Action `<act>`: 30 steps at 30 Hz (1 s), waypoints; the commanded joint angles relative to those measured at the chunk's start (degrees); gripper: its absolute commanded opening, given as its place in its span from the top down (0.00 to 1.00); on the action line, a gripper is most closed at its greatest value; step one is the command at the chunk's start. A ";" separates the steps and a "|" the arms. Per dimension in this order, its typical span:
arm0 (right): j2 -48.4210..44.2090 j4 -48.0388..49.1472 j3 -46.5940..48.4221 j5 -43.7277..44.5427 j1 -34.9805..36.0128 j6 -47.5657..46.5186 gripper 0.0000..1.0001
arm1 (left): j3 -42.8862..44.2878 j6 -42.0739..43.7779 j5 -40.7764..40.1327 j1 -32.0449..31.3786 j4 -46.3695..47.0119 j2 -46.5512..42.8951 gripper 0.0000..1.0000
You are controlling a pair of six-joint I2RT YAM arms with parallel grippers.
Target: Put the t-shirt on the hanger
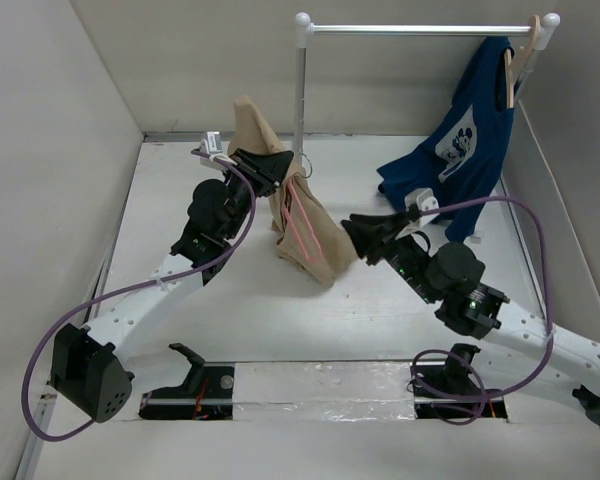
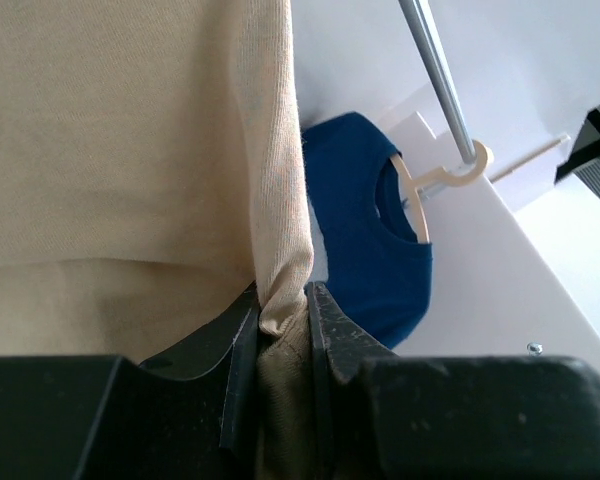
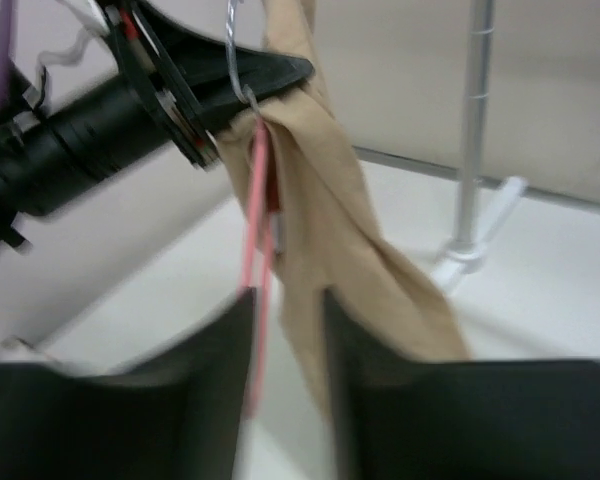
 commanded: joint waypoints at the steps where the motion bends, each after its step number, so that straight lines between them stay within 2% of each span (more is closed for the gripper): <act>1: -4.29 -3.58 -5.48 1.53 0.63 1.41 1.00 | 0.47 -1.97 3.50 0.45 5.89 -1.11 1.00; 4: -4.74 -3.05 -11.38 -0.92 0.63 3.08 1.00 | 0.20 -2.41 3.85 0.45 6.33 -1.38 1.00; 6: -1.50 -1.57 -13.14 -3.04 0.63 4.23 1.00 | 0.29 -2.58 3.85 0.45 5.98 -1.64 1.00; 9: 3.15 5.28 -16.65 -2.17 1.42 4.94 0.68 | -0.58 -3.29 3.94 0.45 6.33 -2.25 1.00; 10: 4.39 7.56 -18.23 -1.90 1.42 5.02 0.51 | -0.41 -3.29 4.03 0.45 5.72 -2.17 1.00; 12: 8.94 13.19 -18.60 -1.20 1.42 4.50 0.38 | -0.32 -3.11 3.94 0.45 4.58 -2.78 1.00; 13: 10.80 14.34 -18.60 -1.89 1.42 3.80 0.36 | -0.58 -3.11 3.94 0.45 4.57 -3.13 1.00; 17: 18.54 16.54 -14.21 -3.22 1.94 2.04 0.35 | -0.85 -3.20 3.59 0.45 4.14 -3.75 1.00; 21: 23.29 22.34 -14.20 -2.51 1.94 2.04 0.35 | -1.46 -2.94 3.32 0.45 4.04 -4.45 1.00; 26: 28.64 28.31 -14.20 2.31 1.94 2.04 0.42 | -2.26 -4.16 4.82 1.59 4.92 -4.89 1.00; 27: 29.36 28.67 -14.03 3.19 1.94 1.95 0.45 | -2.17 -4.17 4.90 1.59 5.01 -4.72 1.00; 29: 30.06 30.51 -13.94 3.99 1.94 2.39 0.69 | -1.90 -4.08 4.82 1.59 4.40 -4.63 1.00; 30: 30.07 31.48 -14.20 4.17 1.94 2.56 0.78 | -1.99 -4.08 4.90 1.59 4.48 -4.98 1.00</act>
